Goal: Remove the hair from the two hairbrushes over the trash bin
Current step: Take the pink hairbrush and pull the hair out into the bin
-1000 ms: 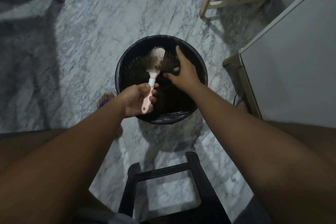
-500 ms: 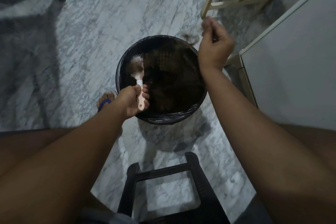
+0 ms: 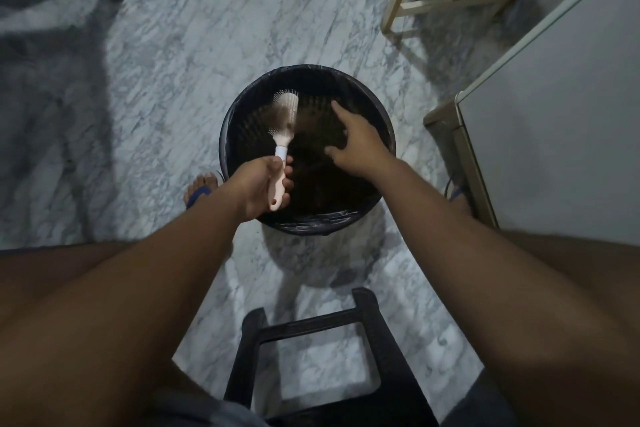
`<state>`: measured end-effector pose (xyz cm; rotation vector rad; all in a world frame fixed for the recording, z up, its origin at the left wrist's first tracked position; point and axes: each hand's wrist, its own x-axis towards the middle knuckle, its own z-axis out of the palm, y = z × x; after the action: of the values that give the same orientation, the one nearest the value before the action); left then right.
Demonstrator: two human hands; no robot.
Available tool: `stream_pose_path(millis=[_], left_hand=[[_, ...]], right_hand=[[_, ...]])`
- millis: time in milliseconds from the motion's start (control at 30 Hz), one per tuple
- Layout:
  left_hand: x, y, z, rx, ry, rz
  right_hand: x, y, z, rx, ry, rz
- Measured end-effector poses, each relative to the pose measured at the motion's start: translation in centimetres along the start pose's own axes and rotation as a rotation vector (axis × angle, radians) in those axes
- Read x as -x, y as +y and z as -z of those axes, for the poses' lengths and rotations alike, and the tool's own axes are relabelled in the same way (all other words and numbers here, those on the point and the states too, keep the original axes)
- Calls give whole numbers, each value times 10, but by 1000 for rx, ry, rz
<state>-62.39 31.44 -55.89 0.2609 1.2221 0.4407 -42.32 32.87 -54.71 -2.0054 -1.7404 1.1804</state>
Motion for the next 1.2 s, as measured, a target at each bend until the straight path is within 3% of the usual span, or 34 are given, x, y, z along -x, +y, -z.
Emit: stream_pose_path(millis=[100, 233, 600, 667, 733, 867, 900, 1067, 1200], left_hand=[[-1, -3, 0, -29, -25, 10], [-1, -4, 0, -19, -30, 26], [-4, -10, 8, 102, 43, 14], [-3, -11, 8, 100, 47, 9], [-3, -10, 8, 107, 33, 4], [1, -6, 3, 86, 12, -6], [2, -5, 1, 71, 4, -10], [1, -7, -3, 0, -87, -27], [0, -7, -7, -22, -156, -30]], right_hand=[[-2, -9, -9, -146, 137, 101], [-6, -16, -13, -195, 267, 90], [-16, -35, 36, -469, 1031, 268], [-18, -36, 41, -468, 1085, 242], [-19, -32, 40, -387, 939, 156], [-20, -9, 27, 25, 178, -268], [-17, -7, 23, 94, 70, -293], [-10, -8, -4, -201, 46, 42], [-17, -3, -20, -356, -2, -47]])
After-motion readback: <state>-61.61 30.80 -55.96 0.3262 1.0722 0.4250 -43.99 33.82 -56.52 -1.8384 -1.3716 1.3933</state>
